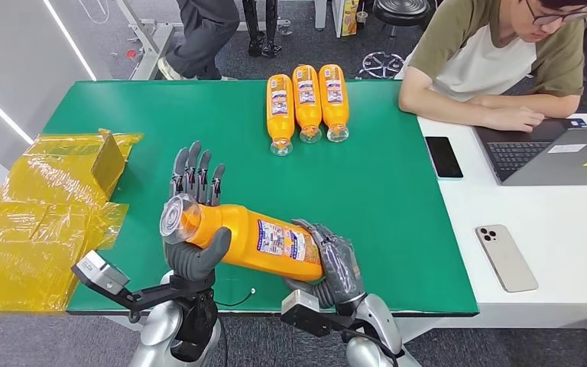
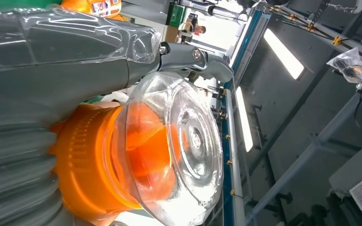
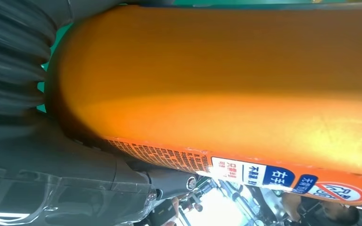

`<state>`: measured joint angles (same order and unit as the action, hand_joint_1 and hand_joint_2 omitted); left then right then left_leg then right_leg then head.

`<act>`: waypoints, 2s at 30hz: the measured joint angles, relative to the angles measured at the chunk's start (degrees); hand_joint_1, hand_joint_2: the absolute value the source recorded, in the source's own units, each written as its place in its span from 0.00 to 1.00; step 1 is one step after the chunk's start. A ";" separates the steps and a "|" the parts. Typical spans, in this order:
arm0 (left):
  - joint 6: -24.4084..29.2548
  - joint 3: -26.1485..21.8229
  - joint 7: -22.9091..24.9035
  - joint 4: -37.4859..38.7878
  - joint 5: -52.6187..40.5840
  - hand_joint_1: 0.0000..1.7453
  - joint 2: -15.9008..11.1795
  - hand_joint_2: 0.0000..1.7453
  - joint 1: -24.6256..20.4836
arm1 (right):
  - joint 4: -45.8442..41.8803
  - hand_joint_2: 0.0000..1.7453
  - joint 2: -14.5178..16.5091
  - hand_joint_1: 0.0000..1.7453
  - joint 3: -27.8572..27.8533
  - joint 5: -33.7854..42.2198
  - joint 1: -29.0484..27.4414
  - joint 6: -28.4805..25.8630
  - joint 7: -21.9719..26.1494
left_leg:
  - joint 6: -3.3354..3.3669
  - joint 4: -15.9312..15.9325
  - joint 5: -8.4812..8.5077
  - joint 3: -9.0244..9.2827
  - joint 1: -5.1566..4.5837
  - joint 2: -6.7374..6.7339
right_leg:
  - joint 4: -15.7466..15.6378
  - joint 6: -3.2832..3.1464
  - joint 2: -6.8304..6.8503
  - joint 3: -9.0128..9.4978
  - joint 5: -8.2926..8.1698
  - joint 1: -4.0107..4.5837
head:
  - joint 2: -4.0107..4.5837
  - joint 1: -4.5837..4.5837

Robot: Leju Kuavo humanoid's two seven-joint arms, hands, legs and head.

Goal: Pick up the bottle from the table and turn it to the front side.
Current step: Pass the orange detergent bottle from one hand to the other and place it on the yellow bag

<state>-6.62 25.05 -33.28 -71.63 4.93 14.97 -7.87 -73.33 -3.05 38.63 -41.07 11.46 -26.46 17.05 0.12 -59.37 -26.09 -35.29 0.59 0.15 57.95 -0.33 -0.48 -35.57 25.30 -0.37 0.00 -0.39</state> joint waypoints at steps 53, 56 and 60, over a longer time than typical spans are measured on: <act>44.83 -11.11 17.11 5.93 -55.59 1.00 -9.80 1.00 -7.93 | -12.56 1.00 10.35 0.00 -1.44 25.47 -0.71 -11.87 17.12 | -0.11 0.05 0.12 0.03 0.05 0.07 | 0.09 -0.08 0.06 -0.01 0.01 0.04 | 0.00 -0.02; 46.17 -12.72 18.68 13.37 -62.97 1.00 -12.16 1.00 -14.18 | -13.04 1.00 11.23 0.00 -2.91 25.51 -0.70 -11.87 17.26 | -0.16 0.05 0.20 0.02 0.05 0.06 | 0.11 -0.12 0.04 0.00 -0.09 0.03 | 0.00 -0.02; 46.36 -13.81 19.88 19.13 -65.66 1.00 -13.54 1.00 -18.61 | -13.37 1.00 11.82 0.00 -3.84 25.49 -0.73 -11.87 17.43 | -0.16 0.02 0.20 0.04 0.04 0.04 | 0.11 -0.13 0.00 0.00 -0.13 0.02 | 0.00 -0.03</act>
<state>39.74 11.24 -13.40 -52.49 -60.74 1.43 -26.47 -86.70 8.76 34.79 -15.58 10.73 -38.33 34.49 -0.05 -59.35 -25.89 -35.25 0.63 0.19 58.06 -0.46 -0.49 -35.58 25.17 -0.35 0.00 -0.42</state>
